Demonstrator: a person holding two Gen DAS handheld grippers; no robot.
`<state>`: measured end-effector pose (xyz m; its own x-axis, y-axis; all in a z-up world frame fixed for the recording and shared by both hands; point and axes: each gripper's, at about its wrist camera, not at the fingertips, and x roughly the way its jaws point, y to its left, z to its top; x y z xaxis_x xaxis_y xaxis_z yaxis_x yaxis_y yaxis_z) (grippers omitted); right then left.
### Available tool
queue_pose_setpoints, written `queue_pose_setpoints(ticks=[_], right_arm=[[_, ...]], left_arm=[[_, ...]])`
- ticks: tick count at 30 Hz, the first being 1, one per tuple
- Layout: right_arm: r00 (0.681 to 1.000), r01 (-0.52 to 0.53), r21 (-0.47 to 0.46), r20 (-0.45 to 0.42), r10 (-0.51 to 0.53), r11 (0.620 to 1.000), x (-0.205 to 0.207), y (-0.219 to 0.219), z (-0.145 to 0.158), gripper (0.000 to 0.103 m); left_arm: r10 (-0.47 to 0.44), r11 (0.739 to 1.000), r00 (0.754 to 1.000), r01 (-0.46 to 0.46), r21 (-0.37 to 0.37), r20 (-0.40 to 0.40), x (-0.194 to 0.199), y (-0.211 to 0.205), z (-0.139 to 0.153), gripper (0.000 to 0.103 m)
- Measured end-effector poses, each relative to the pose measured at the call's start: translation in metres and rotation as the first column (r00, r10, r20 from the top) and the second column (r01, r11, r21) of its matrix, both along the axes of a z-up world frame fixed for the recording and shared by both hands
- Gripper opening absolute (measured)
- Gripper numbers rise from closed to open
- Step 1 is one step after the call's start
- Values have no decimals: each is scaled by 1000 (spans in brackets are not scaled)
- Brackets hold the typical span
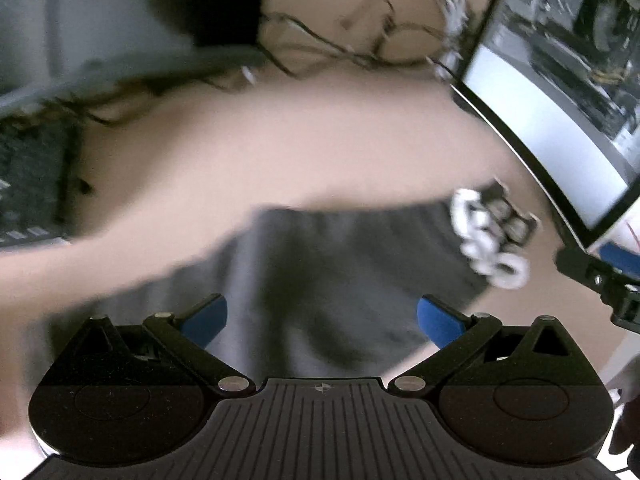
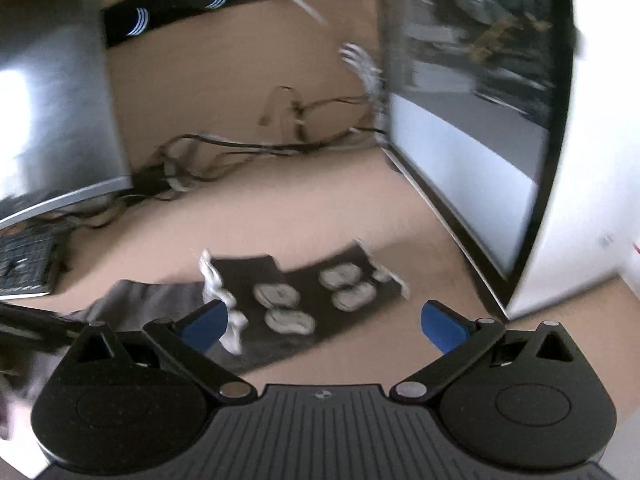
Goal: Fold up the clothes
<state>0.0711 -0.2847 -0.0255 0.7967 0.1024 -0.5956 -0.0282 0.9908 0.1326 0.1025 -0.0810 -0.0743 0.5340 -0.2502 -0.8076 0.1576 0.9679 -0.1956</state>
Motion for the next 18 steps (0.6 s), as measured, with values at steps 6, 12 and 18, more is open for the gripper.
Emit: queue_pose_setpoints(ticks=[6,12,18], right_arm=[[963,-270,-80,-31,269,959,26,33,-8,103],[805,-582,147,-33,592,800,42,57,-18,103],[759,-619,184,-111,642,764,53,75,-38,103]], left_arm=[[146,989,989,-146,-28,-10,-4,18,4,103],[352,935,935,-354,-29,-42,-19,59,13,103],[388,922,919,-387,29,-72,-21,63,14,103]])
